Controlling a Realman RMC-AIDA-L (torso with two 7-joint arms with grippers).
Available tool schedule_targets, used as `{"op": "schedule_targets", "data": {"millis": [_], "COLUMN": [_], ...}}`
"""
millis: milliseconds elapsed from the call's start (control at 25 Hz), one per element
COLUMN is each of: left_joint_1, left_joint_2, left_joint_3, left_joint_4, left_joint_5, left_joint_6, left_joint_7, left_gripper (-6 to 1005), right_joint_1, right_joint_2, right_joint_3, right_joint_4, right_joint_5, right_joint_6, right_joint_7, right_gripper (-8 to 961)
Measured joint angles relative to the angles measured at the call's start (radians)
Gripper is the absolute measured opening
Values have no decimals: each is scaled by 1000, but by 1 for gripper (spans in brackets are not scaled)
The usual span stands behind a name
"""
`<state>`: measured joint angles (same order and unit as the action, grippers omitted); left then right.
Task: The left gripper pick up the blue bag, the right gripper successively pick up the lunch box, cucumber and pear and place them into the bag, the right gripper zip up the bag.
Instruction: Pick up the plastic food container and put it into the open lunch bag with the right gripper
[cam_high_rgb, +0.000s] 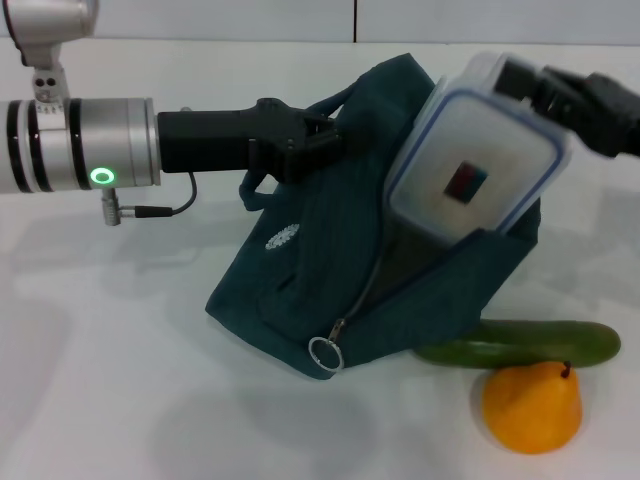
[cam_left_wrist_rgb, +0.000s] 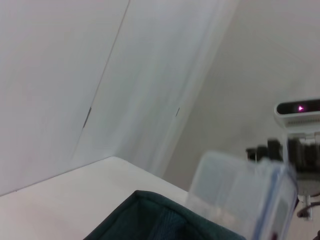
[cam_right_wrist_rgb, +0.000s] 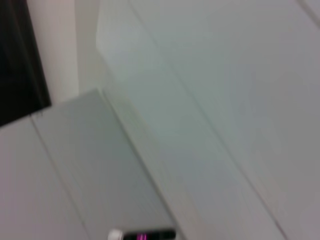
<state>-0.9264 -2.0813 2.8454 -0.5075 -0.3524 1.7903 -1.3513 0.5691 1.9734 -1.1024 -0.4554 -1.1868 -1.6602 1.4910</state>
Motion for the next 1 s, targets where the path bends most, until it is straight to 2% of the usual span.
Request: {"op": "schedule_targets", "data": {"millis": [360, 1000], "left_joint_1": [-6, -7], "left_joint_2": [0, 5], "left_joint_3": [0, 0], "left_joint_4": [24, 23], "left_joint_5": [4, 0], "left_joint_6": [-30, -33], "left_joint_7": [1, 7], "left_gripper": [40, 40], "right_joint_1": [16, 94], "right_joint_2": [35, 40], "right_joint_3": [1, -13], "right_joint_4": [-8, -11], "right_joint_5": [-109, -124], "right_joint_6": [71, 129], "right_joint_7": [-7, -20], "right_gripper": [197, 220]}}
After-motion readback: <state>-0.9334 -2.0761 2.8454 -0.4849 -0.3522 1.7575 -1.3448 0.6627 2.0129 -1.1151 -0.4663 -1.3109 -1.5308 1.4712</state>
